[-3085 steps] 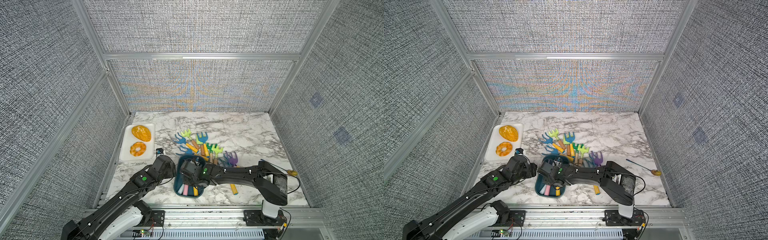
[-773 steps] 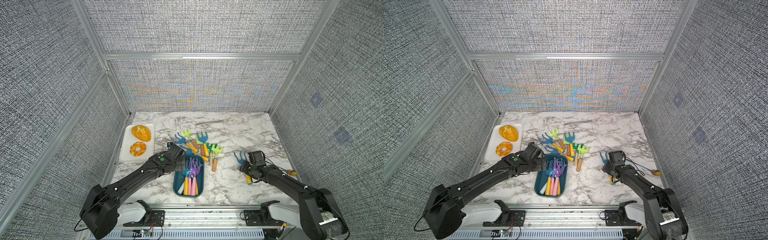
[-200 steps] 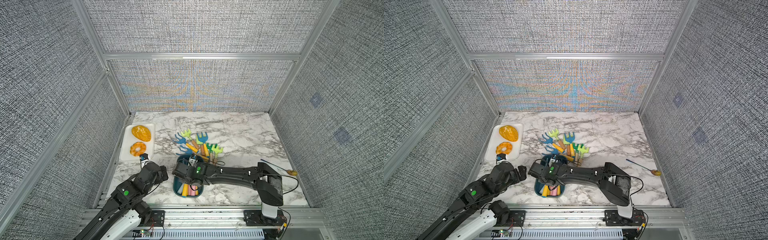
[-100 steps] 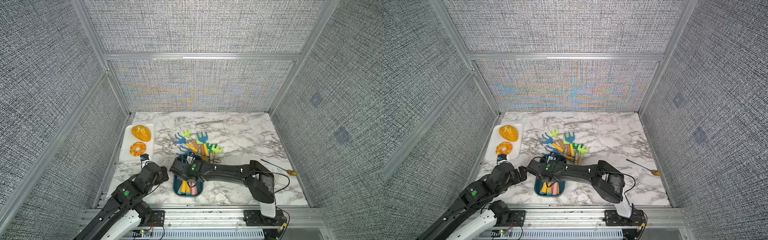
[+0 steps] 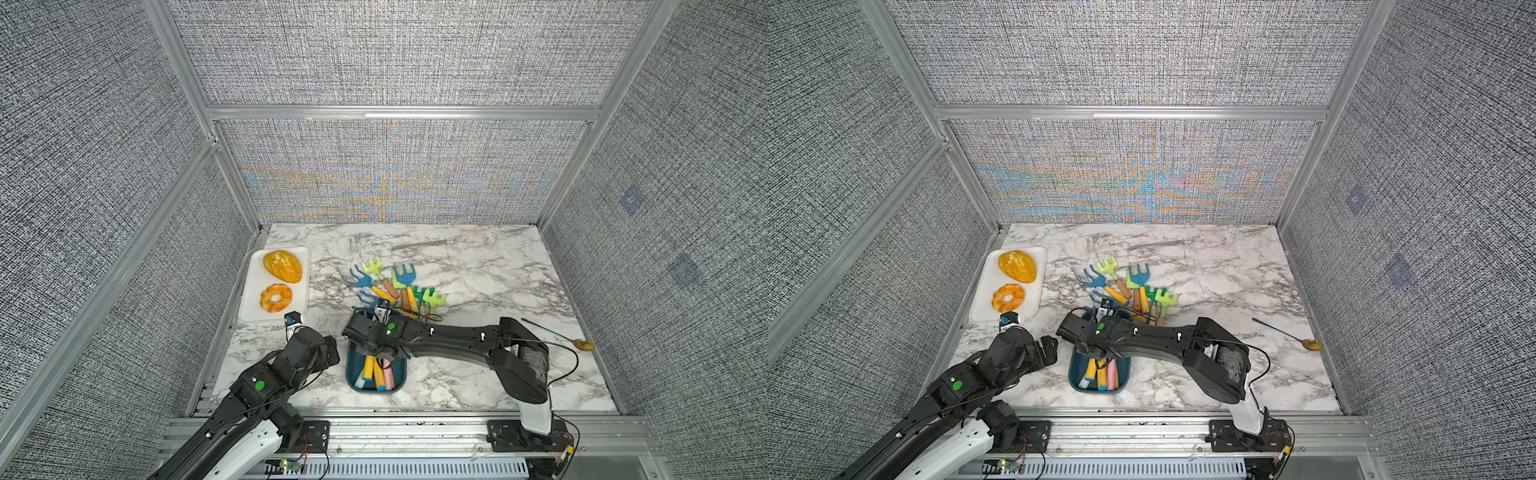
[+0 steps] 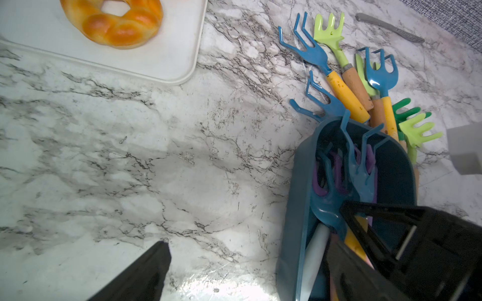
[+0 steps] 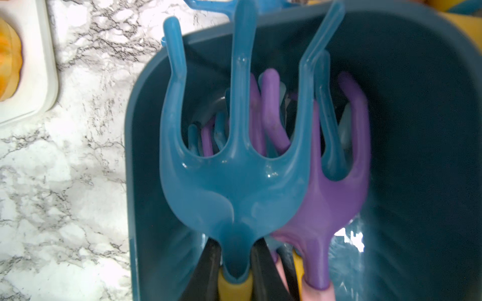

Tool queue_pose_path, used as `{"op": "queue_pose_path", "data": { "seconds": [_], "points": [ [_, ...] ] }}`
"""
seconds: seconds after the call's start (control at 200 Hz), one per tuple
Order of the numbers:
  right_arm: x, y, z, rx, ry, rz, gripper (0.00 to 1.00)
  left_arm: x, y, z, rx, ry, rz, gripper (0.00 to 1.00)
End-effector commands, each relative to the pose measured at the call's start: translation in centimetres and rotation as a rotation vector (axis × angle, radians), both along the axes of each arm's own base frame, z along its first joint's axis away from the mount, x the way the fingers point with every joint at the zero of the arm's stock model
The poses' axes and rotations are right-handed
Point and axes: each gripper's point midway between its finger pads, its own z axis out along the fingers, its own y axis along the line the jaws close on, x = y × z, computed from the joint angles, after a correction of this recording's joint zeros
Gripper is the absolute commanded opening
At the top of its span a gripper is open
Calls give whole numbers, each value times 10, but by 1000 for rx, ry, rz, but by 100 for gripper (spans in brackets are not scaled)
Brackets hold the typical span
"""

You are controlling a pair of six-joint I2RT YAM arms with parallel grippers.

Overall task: Put the rake into the storage box
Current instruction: Place the rake in the storage box.

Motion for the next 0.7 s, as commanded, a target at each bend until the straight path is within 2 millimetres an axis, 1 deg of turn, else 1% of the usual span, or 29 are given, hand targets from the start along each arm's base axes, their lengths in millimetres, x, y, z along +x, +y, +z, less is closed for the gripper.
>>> {"op": "queue_pose_path", "data": {
  "seconds": [0.0,0.015,0.02,0.03,0.055,0.065,0.075,0.16,0.175,0.195,0.215,0.265,0.275,0.295,0.38,0.465,0.54,0.626,0.691],
  "points": [
    [-1,12,1,35,8,48,14,-3,2,-3,-15,7,15,99],
    [0,12,1,35,8,50,14,-3,1,-4,-18,9,15,99],
    [0,12,2,37,7,51,15,-3,2,-4,-19,8,15,99],
    [0,12,2,36,6,53,21,-3,1,-4,-20,10,15,99],
    [0,13,4,42,2,61,24,-4,1,-5,-21,13,15,99],
    [0,13,4,41,2,63,29,-4,2,-5,-21,14,15,99],
    [0,13,5,41,0,63,32,-4,1,-6,-22,15,14,99],
    [1,14,10,53,-10,76,34,-6,1,-7,-23,24,14,99],
    [1,15,11,57,-12,76,41,-6,2,-8,-21,25,15,99],
    [1,15,13,63,-15,80,43,-6,2,-8,-19,28,15,99],
    [2,16,15,69,-19,82,49,-6,2,-7,-20,27,15,99],
    [2,17,19,73,-26,94,51,-7,1,-8,-24,30,13,99],
    [2,17,21,75,-28,95,54,-7,1,-8,-23,32,13,99],
    [3,18,23,78,-33,97,56,-7,0,-8,-29,34,12,99],
    [4,17,36,91,-58,108,57,-9,-5,-7,-47,42,-13,99],
    [6,11,50,103,-89,107,58,-11,-9,-6,-69,45,-31,99],
    [7,7,63,121,-120,117,61,-12,-13,-10,-81,59,-44,99],
    [10,1,77,143,-162,136,70,-14,-17,-13,-86,84,-59,99],
    [12,-3,85,159,-187,163,79,-16,-21,-15,-92,111,-74,99]
  ]
}}
